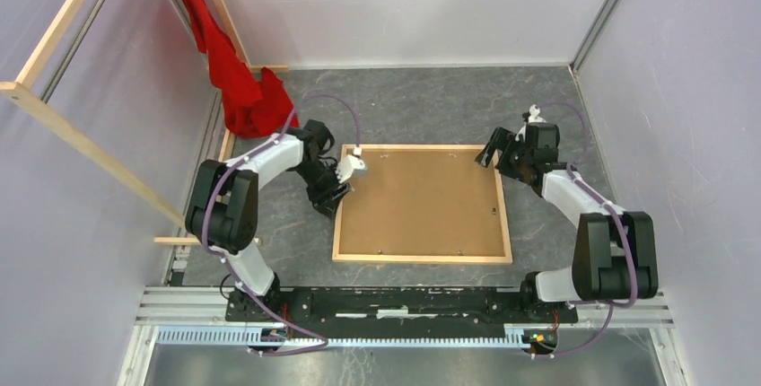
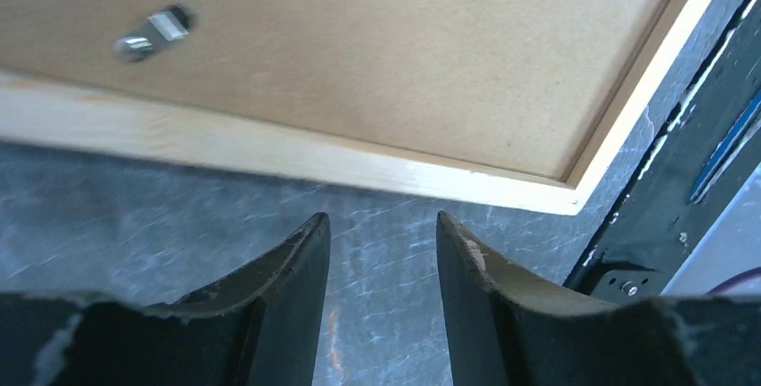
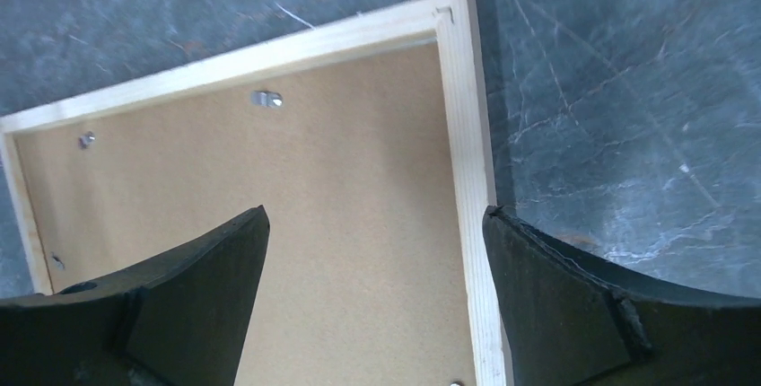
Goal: Put the photo into the frame
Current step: Adjust the photo frame at the center of the board, then install the photo frame at the center of the board.
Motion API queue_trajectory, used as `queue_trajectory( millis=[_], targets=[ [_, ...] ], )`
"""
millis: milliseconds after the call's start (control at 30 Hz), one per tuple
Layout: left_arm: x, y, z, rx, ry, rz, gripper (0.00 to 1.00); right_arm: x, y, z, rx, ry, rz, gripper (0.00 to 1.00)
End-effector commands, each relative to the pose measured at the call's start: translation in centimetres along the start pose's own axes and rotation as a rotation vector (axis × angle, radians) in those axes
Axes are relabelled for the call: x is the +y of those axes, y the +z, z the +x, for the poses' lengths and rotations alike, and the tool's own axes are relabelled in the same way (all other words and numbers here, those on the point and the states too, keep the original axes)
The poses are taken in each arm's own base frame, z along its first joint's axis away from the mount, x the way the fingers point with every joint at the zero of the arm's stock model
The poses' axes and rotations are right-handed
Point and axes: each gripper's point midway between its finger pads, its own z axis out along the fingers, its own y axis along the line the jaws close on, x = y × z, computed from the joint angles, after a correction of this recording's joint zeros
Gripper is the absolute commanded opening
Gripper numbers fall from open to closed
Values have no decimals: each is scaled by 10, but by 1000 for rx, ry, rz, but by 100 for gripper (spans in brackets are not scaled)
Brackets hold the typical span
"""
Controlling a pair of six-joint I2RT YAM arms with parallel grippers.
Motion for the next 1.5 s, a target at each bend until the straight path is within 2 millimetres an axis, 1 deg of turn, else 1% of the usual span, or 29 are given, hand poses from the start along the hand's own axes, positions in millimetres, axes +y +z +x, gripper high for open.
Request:
queue_trajectory(
  millis=[0,100,167,200,267,367,467,500,567,700,800,867,967,1033,1133,1267,1300,1467],
  targets=[
    [21,-37,-33,-203,-65,0,55,19,-30,-51,-191,-59,-15,95],
    [44,-37,-44,-254,-189,-32,54,32,-41,-57,-239,-68,-56,92],
    [52,-31,-48,-279,-241,-21,53,48,-43,-51,-239,-79,-111,90],
    [53,-27,-50,-288,-258,-1,53,61,-43,-49,-243,-94,-148,89],
    [56,-20,-51,-302,-272,36,52,88,-39,-37,-222,-127,-218,89],
    [64,-12,-50,-290,-308,50,51,128,-30,-11,-163,-174,-314,88],
    [70,-9,-47,-277,-324,47,48,161,-21,13,-108,-210,-391,89],
    [72,-9,-47,-277,-329,40,48,170,-18,18,-95,-216,-414,88],
    [76,-8,-46,-282,-337,30,42,194,-13,34,-62,-232,-475,88],
    [73,-4,-46,-291,-341,54,32,240,-2,62,-1,-266,-573,85],
    [71,1,-43,-290,-350,65,25,269,10,88,59,-305,-629,83],
    [71,3,-41,-291,-353,68,21,289,16,102,87,-345,-660,82],
    [68,6,-39,-288,-355,80,16,307,27,125,127,-427,-678,81],
    [68,7,-36,-282,-354,78,16,312,34,136,150,-460,-685,79],
    [68,8,-35,-280,-356,80,15,315,42,147,178,-468,-699,77],
    [68,10,-34,-280,-373,91,14,321,47,161,208,-495,-745,75],
    [68,11,-34,-280,-377,94,14,320,50,165,219,-504,-744,75],
    [69,12,-34,-278,-384,98,12,315,59,176,240,-507,-732,73]
  ],
)
